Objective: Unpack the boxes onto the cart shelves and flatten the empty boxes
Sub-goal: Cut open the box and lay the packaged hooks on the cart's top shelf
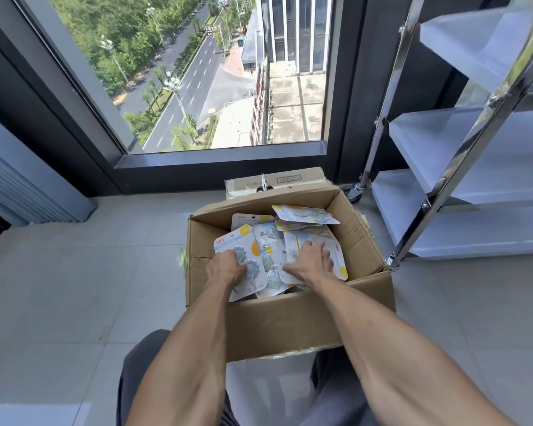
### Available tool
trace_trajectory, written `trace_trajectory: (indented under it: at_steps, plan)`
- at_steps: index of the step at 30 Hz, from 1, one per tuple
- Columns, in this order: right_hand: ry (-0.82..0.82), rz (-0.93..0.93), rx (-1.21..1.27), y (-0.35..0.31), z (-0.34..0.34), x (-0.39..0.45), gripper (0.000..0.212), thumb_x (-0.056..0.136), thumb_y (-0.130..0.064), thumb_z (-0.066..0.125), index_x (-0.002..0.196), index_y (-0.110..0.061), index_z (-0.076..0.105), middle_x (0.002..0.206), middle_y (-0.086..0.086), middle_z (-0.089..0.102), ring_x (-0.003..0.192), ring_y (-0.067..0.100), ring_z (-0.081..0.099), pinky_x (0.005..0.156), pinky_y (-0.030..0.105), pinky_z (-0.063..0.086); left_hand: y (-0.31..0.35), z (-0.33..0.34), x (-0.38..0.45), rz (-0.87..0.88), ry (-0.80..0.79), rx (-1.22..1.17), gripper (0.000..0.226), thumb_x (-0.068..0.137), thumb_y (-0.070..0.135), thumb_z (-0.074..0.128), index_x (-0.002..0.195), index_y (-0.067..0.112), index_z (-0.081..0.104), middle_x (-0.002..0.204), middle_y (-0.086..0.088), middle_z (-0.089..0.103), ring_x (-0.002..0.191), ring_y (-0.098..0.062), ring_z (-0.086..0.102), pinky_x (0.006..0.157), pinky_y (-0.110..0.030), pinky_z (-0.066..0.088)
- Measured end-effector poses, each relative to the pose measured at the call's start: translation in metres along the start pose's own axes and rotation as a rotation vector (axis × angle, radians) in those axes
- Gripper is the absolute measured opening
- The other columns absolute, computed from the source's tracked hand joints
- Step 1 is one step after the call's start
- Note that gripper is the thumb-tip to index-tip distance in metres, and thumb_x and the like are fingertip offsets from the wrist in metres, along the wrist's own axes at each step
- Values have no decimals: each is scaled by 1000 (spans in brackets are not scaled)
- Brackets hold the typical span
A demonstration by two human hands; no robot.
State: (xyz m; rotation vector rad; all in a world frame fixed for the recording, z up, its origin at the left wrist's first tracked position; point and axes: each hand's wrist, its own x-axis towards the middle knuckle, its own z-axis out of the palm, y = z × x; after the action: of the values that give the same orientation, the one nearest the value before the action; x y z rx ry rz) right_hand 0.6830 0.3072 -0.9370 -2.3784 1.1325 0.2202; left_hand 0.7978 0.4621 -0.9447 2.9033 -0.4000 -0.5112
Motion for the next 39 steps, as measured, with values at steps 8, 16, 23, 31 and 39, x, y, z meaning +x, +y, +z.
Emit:
trace_trajectory:
  at_steps: [8, 16, 23, 31, 39]
  plan:
    - [583, -314, 186, -46, -48, 11, 24, 81, -8, 34, 88, -10, 57, 77, 13, 66, 69, 35, 61, 55, 33, 31, 12, 4, -1, -89, 92, 20, 20, 90, 26, 54, 103, 14, 64, 109, -12, 67, 100, -31, 64, 72, -31, 40]
    - [420, -196, -47, -6, -6, 16, 23, 91, -12, 46, 112, -12, 55, 112, 13, 56, 103, 32, 52, 82, 41, 39, 5, 11, -3, -86, 56, 69, 21, 93, 28, 52, 104, 15, 64, 111, -10, 67, 102, -30, 64, 74, -31, 44]
    - [114, -127, 49, -13, 10, 13, 38, 93, -32, 49, 121, -6, 54, 120, 18, 53, 107, 35, 56, 85, 37, 45, 6, 15, -9, -58, 89, 78, 23, 96, 28, 49, 107, 14, 63, 113, -11, 67, 103, -31, 64, 75, -32, 44]
    - [308, -116, -129, -12, 24, 13, 22, 99, -6, 43, 119, -10, 52, 118, 15, 56, 106, 30, 56, 88, 37, 43, 9, 6, -8, 33, 134, 88, 10, 93, 22, 54, 87, 17, 61, 101, -11, 69, 94, -31, 66, 67, -31, 39]
    - [318, -106, -19, -55, -87, -47, 38, 97, -4, 40, 134, -8, 47, 124, 15, 54, 114, 32, 51, 91, 37, 41, 41, -117, -49, 9, 187, 59, 23, 85, 14, 59, 67, 19, 46, 64, -2, 51, 67, -28, 58, 57, -30, 34]
